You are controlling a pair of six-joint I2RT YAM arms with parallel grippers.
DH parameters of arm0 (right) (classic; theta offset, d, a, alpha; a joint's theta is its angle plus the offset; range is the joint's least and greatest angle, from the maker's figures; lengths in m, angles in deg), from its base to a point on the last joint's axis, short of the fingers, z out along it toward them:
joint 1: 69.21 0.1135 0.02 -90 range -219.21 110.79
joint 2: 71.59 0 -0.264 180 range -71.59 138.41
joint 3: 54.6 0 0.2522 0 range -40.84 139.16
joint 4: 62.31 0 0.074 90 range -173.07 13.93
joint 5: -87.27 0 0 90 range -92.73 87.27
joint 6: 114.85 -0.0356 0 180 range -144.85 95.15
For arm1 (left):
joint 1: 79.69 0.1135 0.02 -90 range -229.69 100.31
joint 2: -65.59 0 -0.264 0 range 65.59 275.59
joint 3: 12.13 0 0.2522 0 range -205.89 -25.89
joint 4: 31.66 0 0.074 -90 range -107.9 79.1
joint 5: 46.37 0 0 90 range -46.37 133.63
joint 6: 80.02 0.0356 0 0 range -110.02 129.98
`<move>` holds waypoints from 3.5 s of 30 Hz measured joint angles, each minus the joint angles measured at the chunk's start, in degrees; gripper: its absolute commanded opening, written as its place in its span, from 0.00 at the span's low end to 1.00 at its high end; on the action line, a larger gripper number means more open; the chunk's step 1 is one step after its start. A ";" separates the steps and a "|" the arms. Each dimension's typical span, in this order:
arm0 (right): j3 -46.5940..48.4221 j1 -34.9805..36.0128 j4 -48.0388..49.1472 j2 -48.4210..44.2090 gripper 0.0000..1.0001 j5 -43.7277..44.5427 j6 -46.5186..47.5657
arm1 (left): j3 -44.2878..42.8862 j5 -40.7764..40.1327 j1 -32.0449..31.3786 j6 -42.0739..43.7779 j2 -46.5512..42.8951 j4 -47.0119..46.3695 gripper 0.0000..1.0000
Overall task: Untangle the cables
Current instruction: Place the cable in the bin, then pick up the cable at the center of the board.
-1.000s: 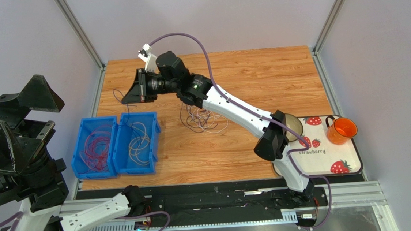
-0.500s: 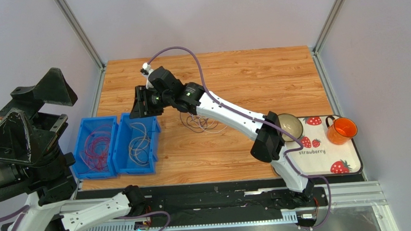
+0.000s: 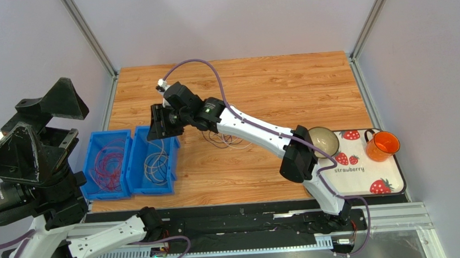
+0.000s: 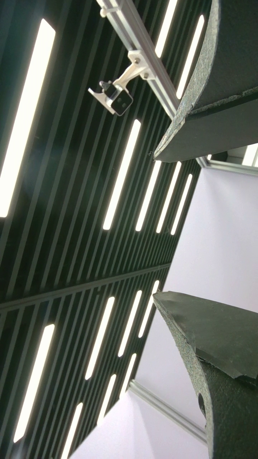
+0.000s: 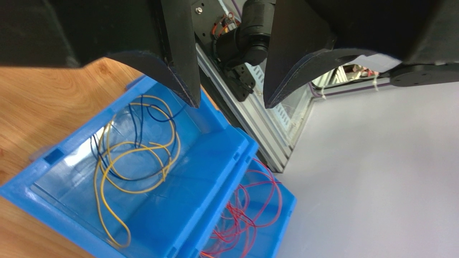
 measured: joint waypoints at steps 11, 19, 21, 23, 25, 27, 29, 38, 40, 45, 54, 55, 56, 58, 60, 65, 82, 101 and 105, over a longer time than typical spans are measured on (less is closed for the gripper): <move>-10.49 -0.68 -2.89 -5.11 0.50 3.32 2.32 | 7.50 -6.45 0.00 2.56 -4.55 3.48 0.98; -21.46 -2.32 -4.55 -19.61 0.49 7.04 4.83 | 11.45 -11.93 0.00 4.48 -5.14 8.44 0.96; -24.65 -2.78 -4.90 -23.56 0.49 8.11 5.57 | 12.35 -13.49 0.00 5.11 -5.16 10.21 0.93; -27.54 -3.17 -5.62 -27.15 0.49 9.27 6.25 | 12.87 -15.21 0.00 5.73 -5.16 12.39 0.91; -30.32 -3.54 -6.40 -30.08 0.48 10.56 6.95 | 12.94 -17.59 0.00 6.56 -5.14 15.72 0.90; -33.73 -4.22 -6.84 -33.18 0.48 12.68 7.50 | 12.92 -20.04 -0.02 7.50 -5.11 18.60 0.87; -37.44 -5.16 -8.31 -36.41 0.48 14.36 7.76 | 12.79 -24.79 -0.02 8.52 -4.94 23.91 0.86; -53.16 -11.58 -11.43 -51.71 0.47 17.33 7.87 | 6.75 -44.57 0.11 11.10 7.63 51.21 0.96; -54.75 -12.02 -11.89 -53.96 0.47 17.38 7.89 | 4.74 -45.05 1.09 11.37 13.40 57.51 0.96; -57.40 -12.24 -11.89 -56.87 0.46 17.38 8.28 | -3.72 -38.05 6.34 10.40 29.75 71.28 0.87; -63.19 -12.41 -12.44 -58.29 0.45 17.40 8.33 | -5.07 -22.27 10.19 11.67 49.40 82.16 0.78; -63.58 -12.48 -12.55 -58.29 0.44 17.42 8.33 | -4.09 -21.31 10.38 11.67 49.92 82.12 0.78; -63.95 -12.50 -12.52 -58.29 0.44 17.46 8.33 | -3.50 -20.63 10.54 11.69 50.27 82.09 0.78; -64.52 -12.59 -12.55 -58.36 0.44 17.68 8.33 | -2.89 -19.12 11.04 11.82 50.97 81.29 0.78; -65.13 -12.90 -12.48 -58.47 0.44 17.86 8.33 | -2.71 -17.92 11.80 11.93 51.63 79.60 0.77; -66.42 -14.67 -12.41 -58.45 0.43 17.81 8.39 | -1.29 -13.22 14.99 12.68 54.34 73.72 0.75; -68.54 -15.39 -10.25 -55.04 0.42 15.34 8.74 | -2.71 -6.16 21.03 17.88 68.81 63.84 0.70; -68.54 -15.39 -10.08 -53.29 0.41 12.81 8.74 | -11.04 -2.91 22.97 18.58 78.66 62.03 0.49; -68.54 -15.39 -10.10 -53.29 0.41 12.81 8.74 | -11.04 -2.93 23.63 17.86 78.95 62.38 0.01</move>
